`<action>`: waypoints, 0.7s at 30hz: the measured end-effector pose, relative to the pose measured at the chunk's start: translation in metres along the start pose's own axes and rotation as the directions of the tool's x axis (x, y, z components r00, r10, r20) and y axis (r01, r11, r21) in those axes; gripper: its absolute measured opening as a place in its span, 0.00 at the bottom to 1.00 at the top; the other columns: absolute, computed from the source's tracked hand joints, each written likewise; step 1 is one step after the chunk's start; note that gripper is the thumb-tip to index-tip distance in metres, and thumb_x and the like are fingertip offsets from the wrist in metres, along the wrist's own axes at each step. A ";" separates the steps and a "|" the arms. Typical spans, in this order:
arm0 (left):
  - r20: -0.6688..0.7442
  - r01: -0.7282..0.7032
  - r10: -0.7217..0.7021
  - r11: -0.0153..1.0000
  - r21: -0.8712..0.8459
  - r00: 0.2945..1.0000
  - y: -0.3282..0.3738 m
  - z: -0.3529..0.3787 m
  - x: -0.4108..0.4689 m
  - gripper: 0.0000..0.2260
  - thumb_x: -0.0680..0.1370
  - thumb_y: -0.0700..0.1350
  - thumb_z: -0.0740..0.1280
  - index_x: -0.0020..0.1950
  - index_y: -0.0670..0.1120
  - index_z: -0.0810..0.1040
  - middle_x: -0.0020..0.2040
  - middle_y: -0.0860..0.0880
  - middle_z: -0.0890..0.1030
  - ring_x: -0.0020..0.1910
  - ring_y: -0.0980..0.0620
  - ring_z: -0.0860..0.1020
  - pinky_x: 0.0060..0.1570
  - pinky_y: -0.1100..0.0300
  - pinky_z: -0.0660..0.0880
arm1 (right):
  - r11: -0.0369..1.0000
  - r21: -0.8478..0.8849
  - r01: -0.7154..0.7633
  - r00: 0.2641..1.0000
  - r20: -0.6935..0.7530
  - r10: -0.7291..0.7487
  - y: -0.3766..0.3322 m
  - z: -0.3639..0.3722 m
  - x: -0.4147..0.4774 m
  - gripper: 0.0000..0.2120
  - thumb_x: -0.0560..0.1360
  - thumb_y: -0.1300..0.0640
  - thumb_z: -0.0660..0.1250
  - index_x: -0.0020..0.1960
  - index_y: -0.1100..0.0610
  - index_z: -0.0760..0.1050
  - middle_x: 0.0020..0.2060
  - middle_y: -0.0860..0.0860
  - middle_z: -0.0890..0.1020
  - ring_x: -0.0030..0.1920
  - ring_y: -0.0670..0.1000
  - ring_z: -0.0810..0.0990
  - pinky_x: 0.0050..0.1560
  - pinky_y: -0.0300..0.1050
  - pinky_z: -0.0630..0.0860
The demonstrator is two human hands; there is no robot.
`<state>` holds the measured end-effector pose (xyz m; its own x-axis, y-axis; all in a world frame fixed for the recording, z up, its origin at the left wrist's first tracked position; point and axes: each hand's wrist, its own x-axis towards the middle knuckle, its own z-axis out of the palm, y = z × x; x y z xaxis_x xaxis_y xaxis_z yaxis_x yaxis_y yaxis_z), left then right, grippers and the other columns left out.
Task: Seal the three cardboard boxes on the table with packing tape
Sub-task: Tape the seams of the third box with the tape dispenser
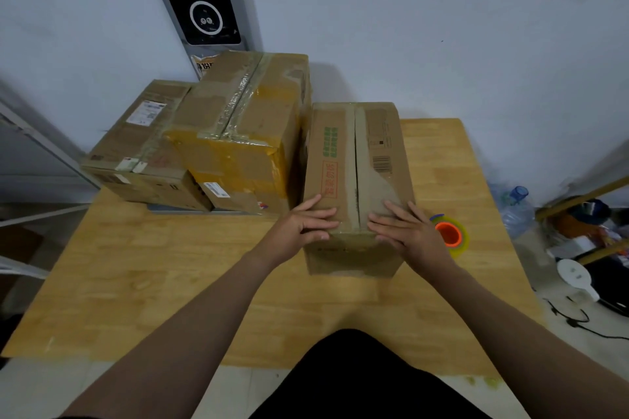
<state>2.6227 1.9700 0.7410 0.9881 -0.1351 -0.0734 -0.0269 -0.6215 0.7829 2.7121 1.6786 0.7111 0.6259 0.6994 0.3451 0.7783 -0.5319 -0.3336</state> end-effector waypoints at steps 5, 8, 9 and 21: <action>0.012 0.009 -0.009 1.000 0.005 1.000 -0.009 -0.009 -0.009 0.19 0.79 0.43 0.71 0.68 0.57 0.80 0.73 0.66 0.71 0.80 0.64 0.54 0.79 0.45 0.58 | 0.970 0.239 -0.051 0.997 -0.048 0.064 0.019 -0.011 -0.013 0.20 0.72 0.55 0.73 0.63 0.57 0.82 0.64 0.50 0.81 0.74 0.57 0.70 0.71 0.57 0.71; 0.010 0.018 -0.017 1.000 -0.022 1.000 -0.012 -0.016 -0.012 0.20 0.78 0.41 0.73 0.67 0.59 0.79 0.73 0.67 0.72 0.79 0.64 0.55 0.79 0.45 0.60 | 0.888 0.425 -0.172 0.983 0.017 0.183 0.016 -0.023 -0.013 0.23 0.69 0.57 0.75 0.64 0.56 0.80 0.64 0.46 0.80 0.75 0.47 0.67 0.74 0.43 0.67; 0.011 0.031 -0.031 0.998 -0.048 0.999 -0.012 -0.017 -0.012 0.20 0.77 0.41 0.73 0.66 0.58 0.80 0.72 0.66 0.72 0.79 0.65 0.56 0.79 0.45 0.60 | 0.856 0.471 -0.214 0.975 0.046 0.218 0.015 -0.026 -0.013 0.24 0.68 0.57 0.76 0.64 0.55 0.80 0.64 0.44 0.79 0.75 0.43 0.66 0.74 0.41 0.66; -0.187 0.254 -0.235 0.964 0.084 0.954 0.019 -0.013 -0.015 0.30 0.74 0.44 0.78 0.75 0.55 0.74 0.78 0.56 0.68 0.77 0.55 0.66 0.74 0.48 0.70 | 0.802 0.382 -0.459 0.871 0.015 0.491 0.007 -0.041 -0.014 0.24 0.64 0.62 0.82 0.59 0.58 0.84 0.66 0.46 0.75 0.66 0.45 0.75 0.66 0.45 0.75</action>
<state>2.6097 1.9706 0.7649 0.9771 0.1615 -0.1387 0.2124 -0.6978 0.6841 2.7104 1.6458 0.7398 0.9267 0.3548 0.1234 0.3178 -0.5655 -0.7611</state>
